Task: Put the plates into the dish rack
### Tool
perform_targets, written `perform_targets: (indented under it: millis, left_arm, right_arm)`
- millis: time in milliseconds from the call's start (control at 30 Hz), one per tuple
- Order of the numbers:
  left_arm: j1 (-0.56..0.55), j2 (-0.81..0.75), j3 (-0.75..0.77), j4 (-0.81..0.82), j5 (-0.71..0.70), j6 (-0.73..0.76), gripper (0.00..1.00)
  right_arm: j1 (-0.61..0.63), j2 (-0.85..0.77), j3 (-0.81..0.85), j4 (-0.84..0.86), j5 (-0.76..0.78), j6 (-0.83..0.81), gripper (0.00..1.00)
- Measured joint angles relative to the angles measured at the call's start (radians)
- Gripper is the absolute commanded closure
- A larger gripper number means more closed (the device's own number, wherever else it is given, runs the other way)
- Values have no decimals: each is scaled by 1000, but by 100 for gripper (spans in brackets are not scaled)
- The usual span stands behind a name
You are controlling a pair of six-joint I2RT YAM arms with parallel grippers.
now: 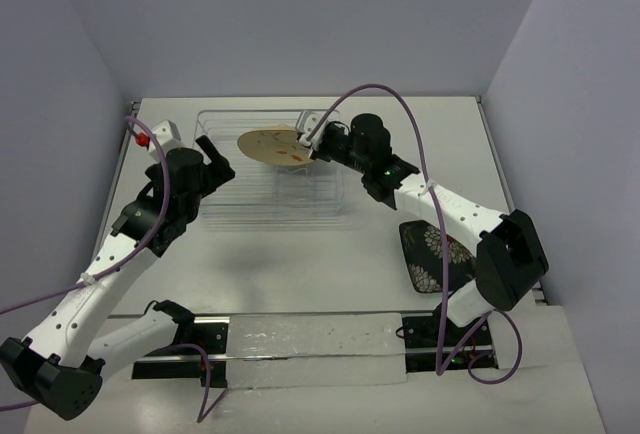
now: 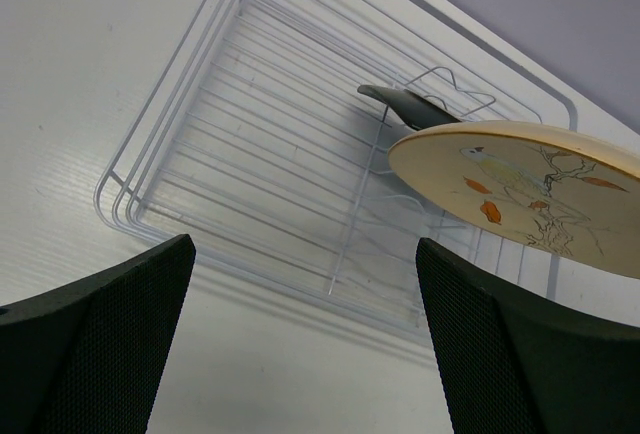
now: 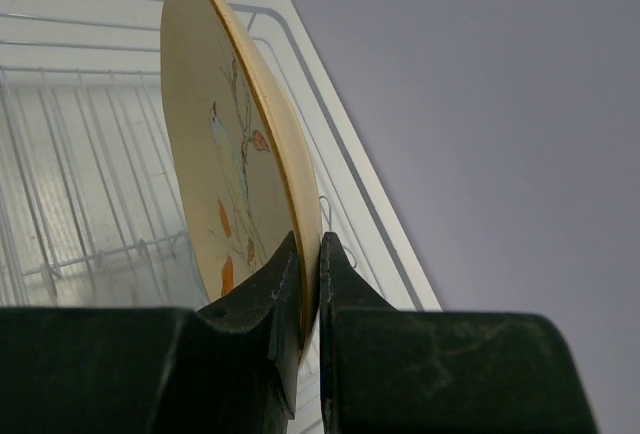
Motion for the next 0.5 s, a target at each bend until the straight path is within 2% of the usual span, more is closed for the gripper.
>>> perform_targets:
  millis: [500]
  left_arm:
    - [0, 0, 0, -40, -20, -11, 1]
  right_arm:
    - [8, 2, -184, 260, 41, -74, 100]
